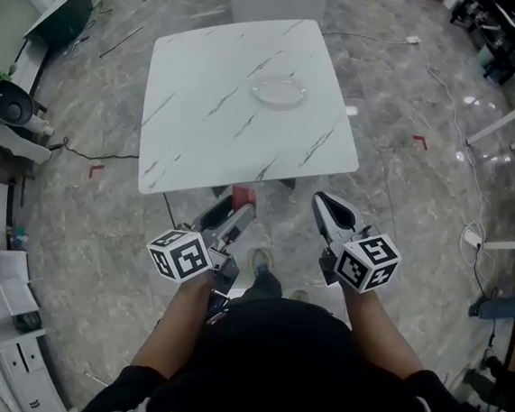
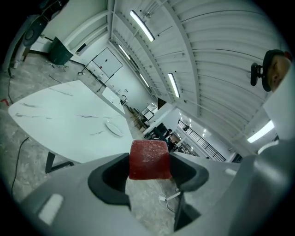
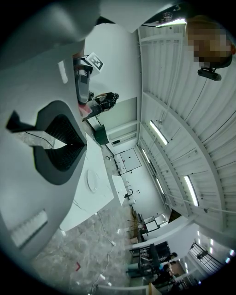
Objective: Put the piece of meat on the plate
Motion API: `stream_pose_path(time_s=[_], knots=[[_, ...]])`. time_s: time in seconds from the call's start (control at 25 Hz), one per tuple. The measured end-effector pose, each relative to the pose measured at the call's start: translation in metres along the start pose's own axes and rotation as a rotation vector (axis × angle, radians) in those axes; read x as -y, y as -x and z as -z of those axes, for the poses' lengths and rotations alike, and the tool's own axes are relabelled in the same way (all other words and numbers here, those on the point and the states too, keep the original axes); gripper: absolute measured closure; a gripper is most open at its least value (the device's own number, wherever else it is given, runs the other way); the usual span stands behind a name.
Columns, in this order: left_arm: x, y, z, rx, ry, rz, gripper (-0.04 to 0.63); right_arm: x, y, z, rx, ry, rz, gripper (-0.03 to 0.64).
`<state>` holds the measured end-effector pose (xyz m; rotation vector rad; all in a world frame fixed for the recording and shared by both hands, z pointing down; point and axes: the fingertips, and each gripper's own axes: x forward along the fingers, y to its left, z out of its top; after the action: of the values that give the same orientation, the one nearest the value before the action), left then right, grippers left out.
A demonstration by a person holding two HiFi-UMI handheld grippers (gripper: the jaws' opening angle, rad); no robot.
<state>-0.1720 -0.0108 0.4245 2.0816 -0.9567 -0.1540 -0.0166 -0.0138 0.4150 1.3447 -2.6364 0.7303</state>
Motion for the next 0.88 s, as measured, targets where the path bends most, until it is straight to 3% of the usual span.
stream_pose_path(time_s=[0.4,0.88], knots=[[-0.014,-0.017,-0.022,-0.057,-0.007,0.064,0.215,0.001,-0.024,-0.011,0.025,-0.010,0.068,0.591],[-0.017,-0.022,-0.021,-0.098,-0.010,0.095,0.215,-0.003,-0.027,-0.010,0.028,-0.019,0.094,0.591]])
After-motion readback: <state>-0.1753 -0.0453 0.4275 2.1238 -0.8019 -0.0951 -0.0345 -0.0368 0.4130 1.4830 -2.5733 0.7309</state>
